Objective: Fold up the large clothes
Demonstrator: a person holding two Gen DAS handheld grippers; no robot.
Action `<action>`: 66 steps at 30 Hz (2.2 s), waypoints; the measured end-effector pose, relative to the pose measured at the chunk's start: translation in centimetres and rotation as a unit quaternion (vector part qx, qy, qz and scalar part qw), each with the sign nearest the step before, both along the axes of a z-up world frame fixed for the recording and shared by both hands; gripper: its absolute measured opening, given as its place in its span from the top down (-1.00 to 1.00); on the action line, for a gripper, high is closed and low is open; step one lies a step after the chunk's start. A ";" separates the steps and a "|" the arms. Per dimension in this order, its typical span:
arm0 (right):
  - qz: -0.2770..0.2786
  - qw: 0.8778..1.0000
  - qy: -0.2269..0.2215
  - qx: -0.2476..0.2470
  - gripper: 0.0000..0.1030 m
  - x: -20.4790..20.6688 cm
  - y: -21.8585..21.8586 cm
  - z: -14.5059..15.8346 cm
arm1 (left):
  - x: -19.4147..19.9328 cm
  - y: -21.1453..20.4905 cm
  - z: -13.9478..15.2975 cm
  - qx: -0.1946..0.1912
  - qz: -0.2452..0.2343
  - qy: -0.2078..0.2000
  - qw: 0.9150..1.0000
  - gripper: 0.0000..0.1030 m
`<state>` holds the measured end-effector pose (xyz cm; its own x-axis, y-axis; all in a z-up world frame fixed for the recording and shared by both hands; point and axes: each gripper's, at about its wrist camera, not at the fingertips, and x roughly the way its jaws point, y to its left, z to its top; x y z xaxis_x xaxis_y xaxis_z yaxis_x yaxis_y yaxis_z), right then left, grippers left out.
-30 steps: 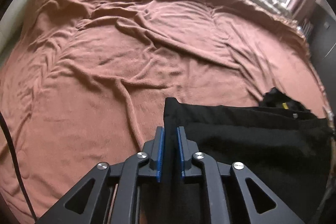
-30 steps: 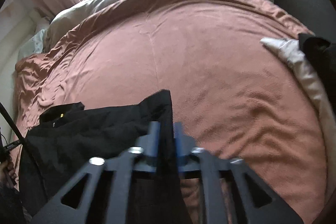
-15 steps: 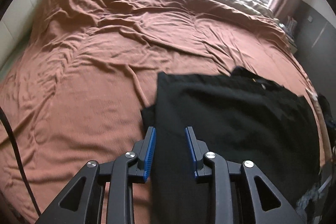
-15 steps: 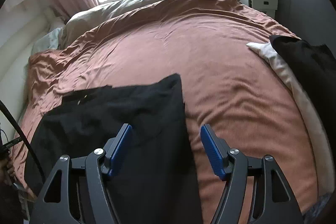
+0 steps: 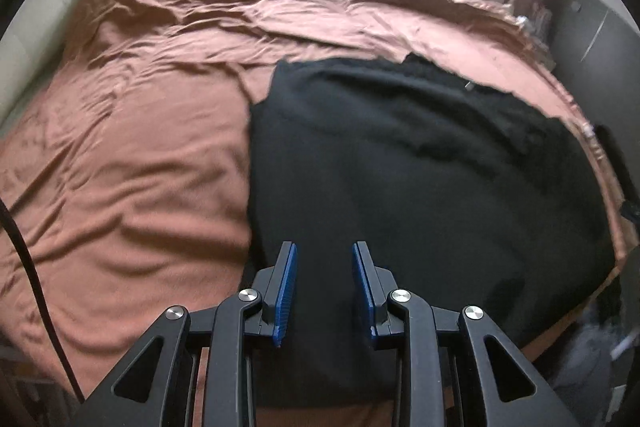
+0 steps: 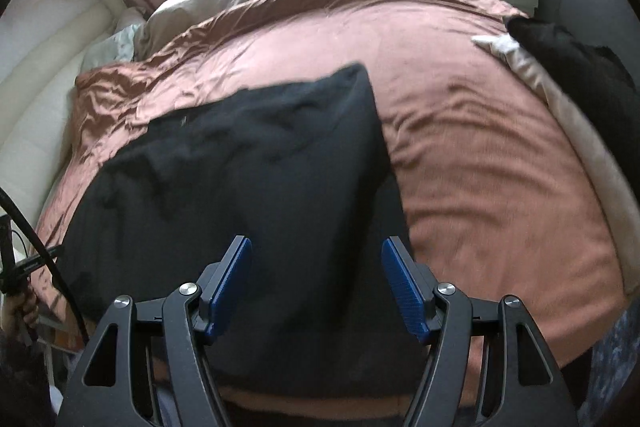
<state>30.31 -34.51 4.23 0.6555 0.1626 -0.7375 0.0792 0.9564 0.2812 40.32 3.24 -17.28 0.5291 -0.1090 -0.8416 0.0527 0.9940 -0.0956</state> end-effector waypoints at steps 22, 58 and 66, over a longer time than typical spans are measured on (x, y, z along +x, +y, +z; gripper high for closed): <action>0.000 0.999 -0.010 -0.033 -0.28 -5.5 4.8 3.2 | -7.2 7.0 -1.6 -0.151 0.113 0.003 0.982 -0.43; 0.110 0.989 0.095 -0.038 0.59 8.5 19.1 -4.7 | -6.8 6.2 -5.8 -0.304 0.176 -0.019 0.936 0.04; 0.085 0.990 0.099 -0.059 0.80 14.6 20.8 -6.0 | -7.6 5.5 -6.1 -0.308 0.254 -0.028 0.917 0.07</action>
